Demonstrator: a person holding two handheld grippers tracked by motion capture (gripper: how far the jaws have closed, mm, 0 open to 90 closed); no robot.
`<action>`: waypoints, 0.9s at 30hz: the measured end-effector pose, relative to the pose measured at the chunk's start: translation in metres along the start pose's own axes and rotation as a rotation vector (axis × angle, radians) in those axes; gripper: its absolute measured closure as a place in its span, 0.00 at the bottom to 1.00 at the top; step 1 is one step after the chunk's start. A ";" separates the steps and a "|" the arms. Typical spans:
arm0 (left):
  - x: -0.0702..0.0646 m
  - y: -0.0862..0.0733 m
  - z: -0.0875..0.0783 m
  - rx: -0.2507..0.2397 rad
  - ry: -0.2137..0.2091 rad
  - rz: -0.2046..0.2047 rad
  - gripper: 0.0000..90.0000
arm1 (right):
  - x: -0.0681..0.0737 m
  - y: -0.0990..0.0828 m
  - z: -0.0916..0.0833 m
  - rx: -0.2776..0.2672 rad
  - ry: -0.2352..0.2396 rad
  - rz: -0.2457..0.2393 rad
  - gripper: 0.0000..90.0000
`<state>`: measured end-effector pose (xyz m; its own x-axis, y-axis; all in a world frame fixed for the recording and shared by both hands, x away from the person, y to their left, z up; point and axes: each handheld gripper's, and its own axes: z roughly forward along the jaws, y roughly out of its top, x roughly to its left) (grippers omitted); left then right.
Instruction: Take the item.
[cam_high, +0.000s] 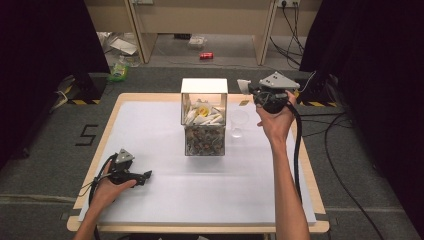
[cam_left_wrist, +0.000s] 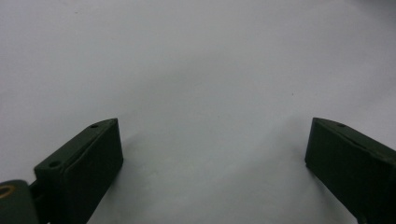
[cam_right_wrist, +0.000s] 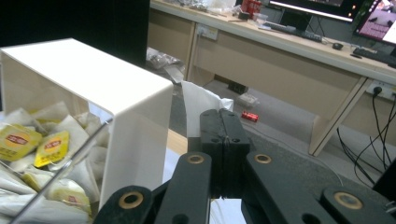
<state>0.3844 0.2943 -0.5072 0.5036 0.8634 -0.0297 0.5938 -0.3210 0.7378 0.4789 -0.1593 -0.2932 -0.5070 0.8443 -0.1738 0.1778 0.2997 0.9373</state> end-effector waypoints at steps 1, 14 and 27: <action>0.000 0.000 0.000 0.000 0.000 0.000 0.04 | 0.000 0.000 0.000 0.000 0.000 0.000 1.00; 0.000 0.000 0.000 0.000 0.000 0.000 0.04 | -0.001 -0.031 0.023 0.068 -0.004 0.024 1.00; 0.000 0.000 0.000 0.000 0.000 0.000 0.04 | 0.002 -0.050 0.041 0.122 -0.001 0.034 1.00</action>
<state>0.3844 0.2943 -0.5072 0.5036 0.8634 -0.0294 0.5936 -0.3211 0.7380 0.5036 -0.1542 -0.3530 -0.4983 0.8551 -0.1431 0.2961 0.3229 0.8989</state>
